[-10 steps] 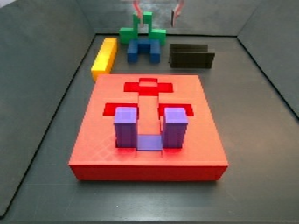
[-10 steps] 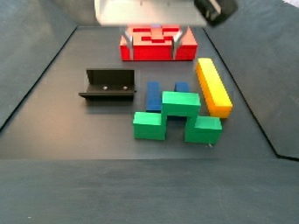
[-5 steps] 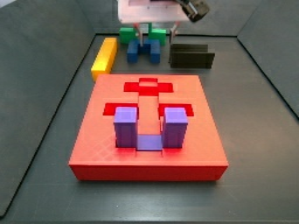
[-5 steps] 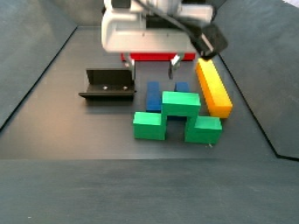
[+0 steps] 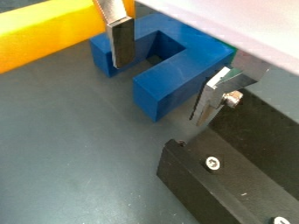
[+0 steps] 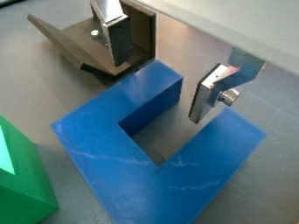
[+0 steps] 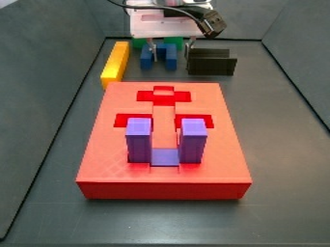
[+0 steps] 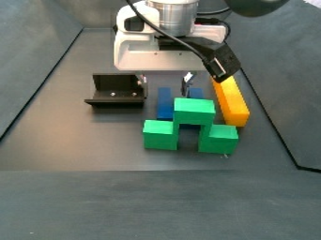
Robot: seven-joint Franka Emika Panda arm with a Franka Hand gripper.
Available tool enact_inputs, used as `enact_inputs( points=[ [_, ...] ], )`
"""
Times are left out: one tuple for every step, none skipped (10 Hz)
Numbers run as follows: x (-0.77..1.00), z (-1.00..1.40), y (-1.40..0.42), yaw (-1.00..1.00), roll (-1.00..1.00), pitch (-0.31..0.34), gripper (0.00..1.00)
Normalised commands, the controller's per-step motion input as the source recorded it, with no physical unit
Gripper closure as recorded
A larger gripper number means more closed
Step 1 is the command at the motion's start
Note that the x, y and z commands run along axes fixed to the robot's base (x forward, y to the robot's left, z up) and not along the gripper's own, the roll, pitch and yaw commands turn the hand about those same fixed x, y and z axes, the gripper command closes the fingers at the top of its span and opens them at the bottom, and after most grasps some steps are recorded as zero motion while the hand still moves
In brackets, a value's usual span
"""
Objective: Pick up the blue object. Move up. Place the blue object on the fixture. Regrasp the blue object. Move to above the board. Insert the blue object.
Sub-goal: Pick up the blue object.
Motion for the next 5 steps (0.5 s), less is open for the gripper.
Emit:
enact_inputs(
  points=[
    [-0.01,-0.17,0.02,0.0,0.0,-0.033,0.0],
    [0.0,-0.15,0.0,0.0,0.0,-0.031,0.0],
    [0.0,-0.11,0.0,0.0,0.0,-0.027,0.0],
    [0.0,-0.16,0.0,0.0,0.0,-0.031,0.0],
    [-0.01,-0.14,0.0,0.0,0.0,-0.033,0.0]
  ],
)
